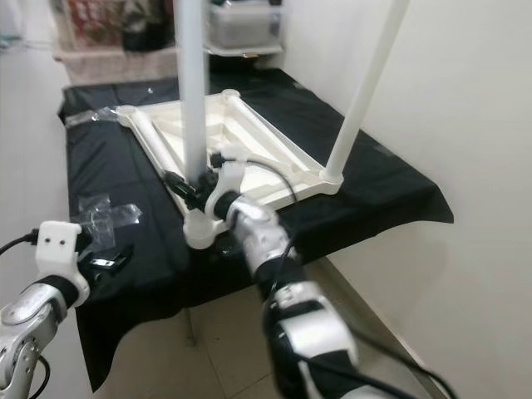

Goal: Building children table

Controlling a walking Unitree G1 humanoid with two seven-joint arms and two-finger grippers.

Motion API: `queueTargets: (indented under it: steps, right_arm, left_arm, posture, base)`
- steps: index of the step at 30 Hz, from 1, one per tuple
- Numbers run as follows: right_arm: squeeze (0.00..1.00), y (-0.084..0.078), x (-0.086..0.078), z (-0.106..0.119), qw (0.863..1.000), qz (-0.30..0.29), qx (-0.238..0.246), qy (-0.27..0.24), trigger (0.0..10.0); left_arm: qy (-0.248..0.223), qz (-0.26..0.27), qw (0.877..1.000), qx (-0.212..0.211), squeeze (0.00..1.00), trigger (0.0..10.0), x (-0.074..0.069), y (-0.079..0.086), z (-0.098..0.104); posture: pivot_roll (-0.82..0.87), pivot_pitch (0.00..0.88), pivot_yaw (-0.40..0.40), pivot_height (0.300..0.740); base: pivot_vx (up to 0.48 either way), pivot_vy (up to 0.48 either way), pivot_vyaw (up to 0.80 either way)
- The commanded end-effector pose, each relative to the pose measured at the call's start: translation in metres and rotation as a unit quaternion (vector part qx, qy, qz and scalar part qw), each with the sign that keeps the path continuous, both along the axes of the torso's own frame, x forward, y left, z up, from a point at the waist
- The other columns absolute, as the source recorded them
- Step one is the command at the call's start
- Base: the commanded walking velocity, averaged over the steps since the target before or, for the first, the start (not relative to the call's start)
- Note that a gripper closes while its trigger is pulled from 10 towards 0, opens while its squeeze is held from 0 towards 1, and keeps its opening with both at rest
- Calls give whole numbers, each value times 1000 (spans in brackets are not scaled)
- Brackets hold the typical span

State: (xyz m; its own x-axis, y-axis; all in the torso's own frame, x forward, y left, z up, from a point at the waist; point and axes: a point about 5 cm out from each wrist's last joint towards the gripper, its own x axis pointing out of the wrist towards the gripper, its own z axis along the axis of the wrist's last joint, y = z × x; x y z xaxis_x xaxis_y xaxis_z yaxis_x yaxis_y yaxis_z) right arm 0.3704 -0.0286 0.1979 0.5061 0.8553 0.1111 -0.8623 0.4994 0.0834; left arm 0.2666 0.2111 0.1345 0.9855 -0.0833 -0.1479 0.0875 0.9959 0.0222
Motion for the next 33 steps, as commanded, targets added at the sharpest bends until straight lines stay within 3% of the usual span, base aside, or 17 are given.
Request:
queueTargets:
  steps: [1, 2, 3, 5, 11, 13, 15, 17, 19, 20, 21, 22, 25, 26, 30, 31, 33]
  right_arm:
    - [0, 7, -6, 0, 998, 57, -3, -7, 10000]
    - [0, 1, -7, -3, 994, 98, -33, -20, 10000]
    - [0, -2, -8, -8, 991, 117, -59, -24, 4039]
    - [0, -4, -10, -15, 988, 132, -77, -23, 0]
    - [0, -9, 13, -28, 985, -118, -127, 15, 0]
    - [0, -37, 26, -37, 932, -340, -91, 89, 0]
    - [0, -37, 26, -37, 932, -340, -91, 89, 0]
    - [0, -63, 22, -57, 860, -483, -65, 152, 0]
    - [0, -62, 14, -66, 848, -501, -67, 158, 0]
    - [0, -50, 5, -73, 866, -467, -77, 162, 4549]
    - [0, -50, 5, -73, 866, -467, -77, 162, 4549]
    - [0, -37, 0, -76, 887, -424, -76, 167, 10000]
    - [0, -17, -4, -61, 933, -330, -15, 144, 10000]
    - [1000, -16, -1, -50, 942, -315, 5, 114, 10000]
    - [1000, -9, 4, -26, 968, -237, 34, 75, 10000]
    - [0, -4, 3, -11, 984, -170, 42, 36, 10000]
    - [0, -1, 1, -3, 995, -96, 24, 5, 10000]
  left_arm:
    - [3, -1, 1000, 4, 0, 10000, 0, 0, -3]
    - [3, -1, 1000, 3, 0, 10000, -1, 0, -2]
    - [3, 1, 1000, 5, 0, 10000, -2, 1, -3]
    - [4, 3, 1000, 5, 0, 10000, -2, 1, -3]
    - [6, 7, 1000, 8, 0, 10000, -5, 4, -3]
    - [7, 7, 1000, 9, 0, 10000, -6, 4, -4]
    - [7, 7, 1000, 9, 0, 10000, -6, 4, -4]
    - [8, 3, 1000, 8, 0, 10000, -6, 2, -4]
    - [8, 1, 1000, 9, 0, 10000, -7, 2, -3]
    - [10, 2, 1000, 10, 0, 10000, -6, 2, -4]
    - [10, 2, 1000, 10, 0, 10000, -6, 2, -4]
    - [11, 2, 1000, 11, 0, 10000, -6, 3, -5]
    - [8, -5, 1000, 10, 0, 10000, -3, 2, -2]
    - [8, -8, 1000, 11, 0, 10000, -2, 2, -2]
    - [8, -9, 1000, 13, 0, 10000, 1, 2, -3]
    - [6, -8, 1000, 12, 0, 10000, 3, 2, -2]
    - [4, -8, 1000, 11, 0, 10000, 4, 1, -1]
  posture:
    - [112, 0, -85, 740]
    - [119, 0, -92, 740]
    - [126, 0, -97, 740]
    - [131, 0, -99, 740]
    - [136, 0, -100, 740]
    - [129, 0, -92, 740]
    - [129, 0, -92, 740]
    - [125, 0, -82, 740]
    - [121, 0, -77, 740]
    - [121, 0, -73, 740]
    - [121, 0, -73, 740]
    - [121, 0, -73, 740]
    - [104, 0, -59, 740]
    - [99, 0, -56, 740]
    - [90, 0, -56, 740]
    - [91, 0, -61, 740]
    - [99, 0, -75, 740]
  base:
    - [0, 0, 0]
    - [0, 0, 0]
    - [0, 0, 0]
    - [0, 0, 0]
    - [0, 0, 0]
    - [0, 0, 0]
    - [0, 0, 0]
    - [0, 0, 0]
    - [0, 0, 0]
    - [0, 0, 0]
    - [0, 0, 0]
    - [0, 0, 0]
    - [0, 0, 0]
    - [0, 0, 0]
    - [0, 0, 0]
    - [0, 0, 0]
    - [0, 0, 0]
